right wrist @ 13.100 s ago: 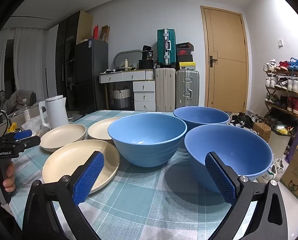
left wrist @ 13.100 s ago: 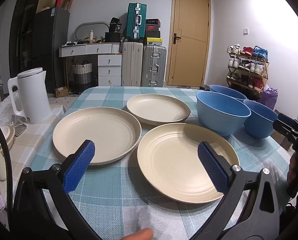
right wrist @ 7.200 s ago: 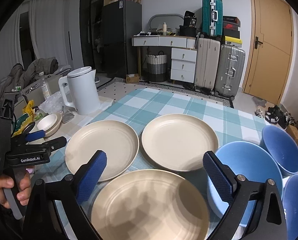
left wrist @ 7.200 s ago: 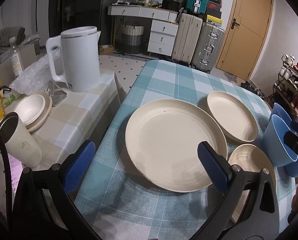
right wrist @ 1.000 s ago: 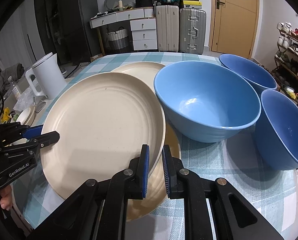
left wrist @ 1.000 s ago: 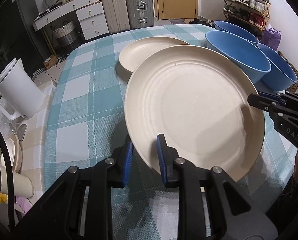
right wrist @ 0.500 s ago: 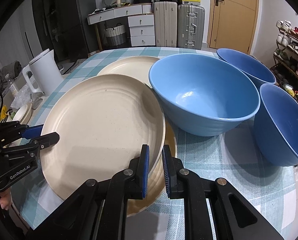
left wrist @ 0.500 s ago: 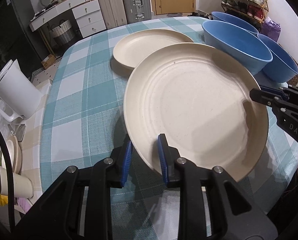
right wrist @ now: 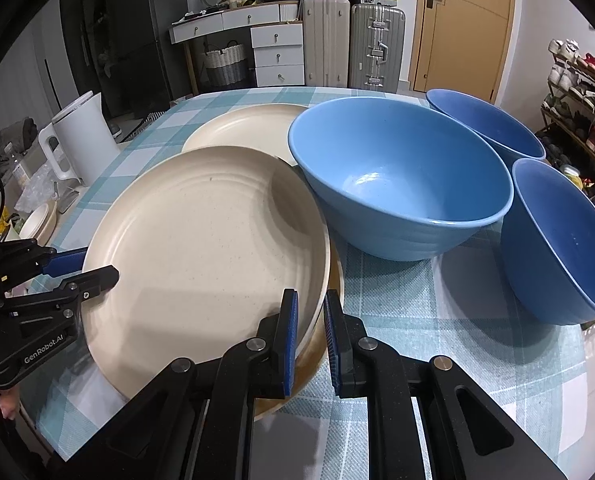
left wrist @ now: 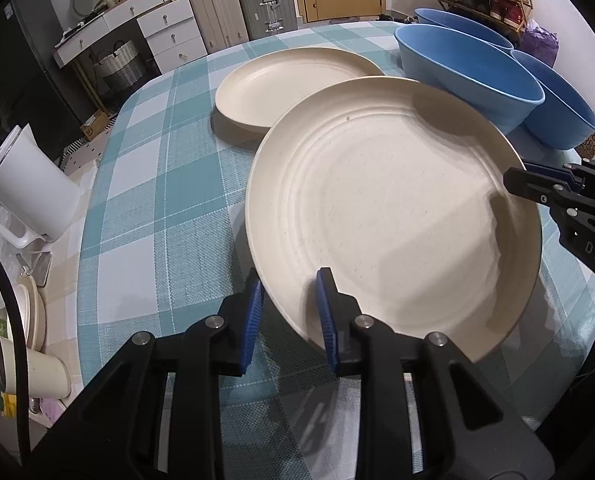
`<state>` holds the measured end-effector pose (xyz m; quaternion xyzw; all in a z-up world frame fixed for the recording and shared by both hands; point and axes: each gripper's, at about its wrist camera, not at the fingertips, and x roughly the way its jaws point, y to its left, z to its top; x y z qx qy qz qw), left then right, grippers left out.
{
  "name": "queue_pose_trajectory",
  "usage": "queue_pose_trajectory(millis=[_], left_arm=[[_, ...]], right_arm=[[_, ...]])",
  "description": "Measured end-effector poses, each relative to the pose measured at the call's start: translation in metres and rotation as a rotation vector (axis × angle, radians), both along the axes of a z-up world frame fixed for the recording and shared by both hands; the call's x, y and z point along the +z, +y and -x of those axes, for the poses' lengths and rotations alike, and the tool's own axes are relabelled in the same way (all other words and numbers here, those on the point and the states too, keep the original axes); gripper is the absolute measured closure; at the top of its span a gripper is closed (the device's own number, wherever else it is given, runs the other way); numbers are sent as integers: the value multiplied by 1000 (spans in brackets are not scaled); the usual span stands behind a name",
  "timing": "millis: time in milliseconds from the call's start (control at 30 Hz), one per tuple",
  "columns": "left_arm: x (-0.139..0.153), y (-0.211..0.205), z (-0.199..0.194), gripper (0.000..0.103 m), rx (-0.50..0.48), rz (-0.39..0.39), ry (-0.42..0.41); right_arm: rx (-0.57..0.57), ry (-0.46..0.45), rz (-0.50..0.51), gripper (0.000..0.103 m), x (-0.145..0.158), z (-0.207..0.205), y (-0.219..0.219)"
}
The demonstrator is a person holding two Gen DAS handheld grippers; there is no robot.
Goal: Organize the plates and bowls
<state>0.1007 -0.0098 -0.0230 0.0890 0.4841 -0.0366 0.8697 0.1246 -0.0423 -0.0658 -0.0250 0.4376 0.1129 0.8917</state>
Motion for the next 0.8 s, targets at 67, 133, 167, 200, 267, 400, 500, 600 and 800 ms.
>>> queue_pose_trajectory(millis=[67, 133, 167, 200, 267, 400, 500, 600, 800], left_arm=[[-1, 0, 0, 80, -3, -4, 2], [-2, -1, -1, 79, -12, -9, 8], [-2, -2, -1, 79, -14, -14, 8], [-3, -3, -1, 79, -15, -17, 8], [-3, -4, -1, 79, -16, -18, 9], [-6, -6, 0, 78, -23, -27, 15], [-9, -9, -1, 78, -28, -31, 23], [-11, -9, -2, 78, -30, -45, 22], [-11, -10, -1, 78, -31, -47, 20]], right_arm=[[-1, 1, 3, 89, 0, 0, 0], [0, 4, 4, 88, -1, 0, 0], [-1, 6, 6, 87, -1, 0, 1], [-3, 5, 8, 87, -1, 0, 1], [-4, 8, 8, 87, -1, 2, -1], [-7, 5, 19, 87, -3, 3, -1], [-9, 4, 32, 87, -5, 4, -1], [-13, 5, 35, 87, -7, 3, 0], [-15, -4, 58, 87, -10, 4, 2]])
